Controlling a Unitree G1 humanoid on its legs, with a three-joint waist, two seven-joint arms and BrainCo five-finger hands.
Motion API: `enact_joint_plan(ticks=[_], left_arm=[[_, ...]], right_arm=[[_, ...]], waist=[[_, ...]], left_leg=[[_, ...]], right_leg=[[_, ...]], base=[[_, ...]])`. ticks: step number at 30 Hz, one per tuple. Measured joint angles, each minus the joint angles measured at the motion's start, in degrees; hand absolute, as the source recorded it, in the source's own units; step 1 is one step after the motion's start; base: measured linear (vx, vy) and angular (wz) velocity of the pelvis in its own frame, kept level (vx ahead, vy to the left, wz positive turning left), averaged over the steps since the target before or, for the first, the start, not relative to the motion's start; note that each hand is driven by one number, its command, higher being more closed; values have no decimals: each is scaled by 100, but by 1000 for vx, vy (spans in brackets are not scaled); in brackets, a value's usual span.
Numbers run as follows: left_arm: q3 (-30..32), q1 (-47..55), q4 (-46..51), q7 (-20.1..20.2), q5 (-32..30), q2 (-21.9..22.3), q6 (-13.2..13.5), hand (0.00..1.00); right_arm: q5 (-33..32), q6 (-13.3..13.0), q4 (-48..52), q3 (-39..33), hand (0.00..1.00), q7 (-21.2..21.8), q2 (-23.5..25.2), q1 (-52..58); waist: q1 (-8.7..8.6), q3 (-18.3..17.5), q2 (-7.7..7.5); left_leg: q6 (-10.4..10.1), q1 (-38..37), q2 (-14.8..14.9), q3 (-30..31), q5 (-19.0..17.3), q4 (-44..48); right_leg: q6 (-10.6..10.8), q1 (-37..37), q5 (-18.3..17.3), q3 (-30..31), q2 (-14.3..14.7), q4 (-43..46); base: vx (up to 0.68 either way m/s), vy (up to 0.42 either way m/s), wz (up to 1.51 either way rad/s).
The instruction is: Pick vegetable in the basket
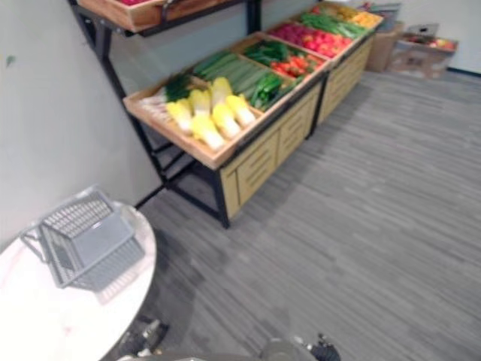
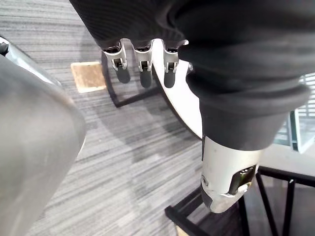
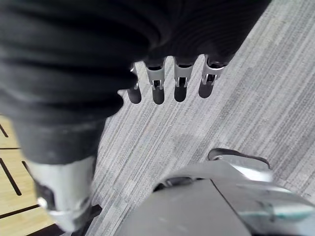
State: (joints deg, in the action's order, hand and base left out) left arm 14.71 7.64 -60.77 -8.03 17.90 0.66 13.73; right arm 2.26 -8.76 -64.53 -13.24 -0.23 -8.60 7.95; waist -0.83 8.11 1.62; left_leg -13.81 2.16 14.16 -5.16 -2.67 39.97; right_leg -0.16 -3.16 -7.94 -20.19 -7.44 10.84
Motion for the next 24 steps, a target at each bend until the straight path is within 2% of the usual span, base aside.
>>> enact_joint_plan(ticks=[2,3,4,5,7,8,10,12,16,18,19,21,22,23,24], left_arm=[[-169,-8,30,-15,0,-49,0,0],[-225,-18,30,-41,-1,-56,-3,0],[-251,-23,28,-56,-3,-56,-4,0],[-258,-38,12,-61,-17,-95,-12,0],[-260,-154,2,-78,-60,-86,-15,0],[-260,-161,-5,-81,-69,-92,-14,0],[-120,-163,-15,-124,-58,-210,-18,0],[-132,-89,-87,-126,-74,-312,-32,0],[-154,0,-353,-155,-93,-314,-60,0],[-154,-25,-434,-163,-139,-314,-61,0],[-155,-24,-445,-173,-175,-371,-61,0],[-281,0,-468,-179,-268,-477,-67,0],[-389,16,-470,-187,-304,-554,-68,0],[-484,4,-462,-186,-310,-628,-67,0],[-499,-10,-452,-187,-310,-687,-66,0]], right_arm=[[-1,1,-68,-109,0,-53,-44,-43],[-2,-1,-62,-237,0,-67,-41,-62],[-2,0,-62,-282,0,-75,-41,-67],[0,3,-65,-457,0,-93,1,-62],[3,11,-121,-673,0,-182,90,-63],[3,15,-149,-673,0,-185,101,-79],[4,60,-178,-721,0,-189,295,-176],[9,55,-166,-720,0,-184,354,-235],[18,67,-161,-814,0,-197,298,-302],[20,80,-161,-879,0,-205,296,-282],[26,97,-159,-884,0,-205,300,-199],[22,102,-159,-877,0,-205,314,-137],[15,100,-155,-863,0,-203,347,-116],[7,99,-156,-827,0,-197,449,-145],[2,99,-158,-833,0,-198,512,-140]], waist=[[-26,11,2],[-41,21,32],[-41,28,50],[-41,23,9],[-63,74,71],[-51,104,57],[73,224,-117],[113,216,-159],[71,100,-42],[75,98,-42],[67,139,-141],[58,143,-261],[27,133,-281],[-27,140,-264],[-47,125,-270]], left_leg=[[244,128,13,-706,-138,-758],[517,178,27,-1065,55,-1410],[643,184,22,-1224,163,-1757],[651,126,-138,-1454,166,-2274],[743,-1,-460,-1494,221,-3221],[759,-8,-485,-1492,228,-3281],[816,-120,-627,-1479,257,-3403],[835,-393,-692,-1547,269,-3598],[1014,-668,-853,-1607,461,-4344],[1082,-768,-977,-1603,527,-4543],[1136,-854,-1097,-1563,440,-4557],[1199,-944,-1192,-1322,298,-4578],[1205,-956,-1170,-1210,291,-4577],[1220,-968,-1084,-1032,303,-4576],[1221,-961,-1036,-957,304,-4572]], right_leg=[[104,-260,63,-336,-75,-280],[171,-311,99,-520,-88,-386],[211,-314,107,-615,-93,-408],[326,-332,131,-779,-172,-472],[538,-355,278,-1193,-235,-704],[556,-364,295,-1225,-243,-722],[609,-528,361,-1258,-303,-833],[617,-650,364,-1163,-340,-850],[660,-502,370,-1101,-351,-846],[781,-469,214,-1159,-467,-630],[850,-398,-49,-1210,-763,-45],[876,-230,-208,-967,-1049,872],[703,6,-91,-534,-1073,1392],[598,339,-78,76,-958,1816],[576,416,-164,348,-838,1763]], base=[[90,40,77],[72,95,66],[92,160,78],[126,182,85],[147,208,110],[97,176,77],[73,126,27],[40,51,-18],[-7,29,-15],[1,69,17],[-2,93,32],[1,53,43],[34,40,64],[51,42,59],[90,-1,68]])
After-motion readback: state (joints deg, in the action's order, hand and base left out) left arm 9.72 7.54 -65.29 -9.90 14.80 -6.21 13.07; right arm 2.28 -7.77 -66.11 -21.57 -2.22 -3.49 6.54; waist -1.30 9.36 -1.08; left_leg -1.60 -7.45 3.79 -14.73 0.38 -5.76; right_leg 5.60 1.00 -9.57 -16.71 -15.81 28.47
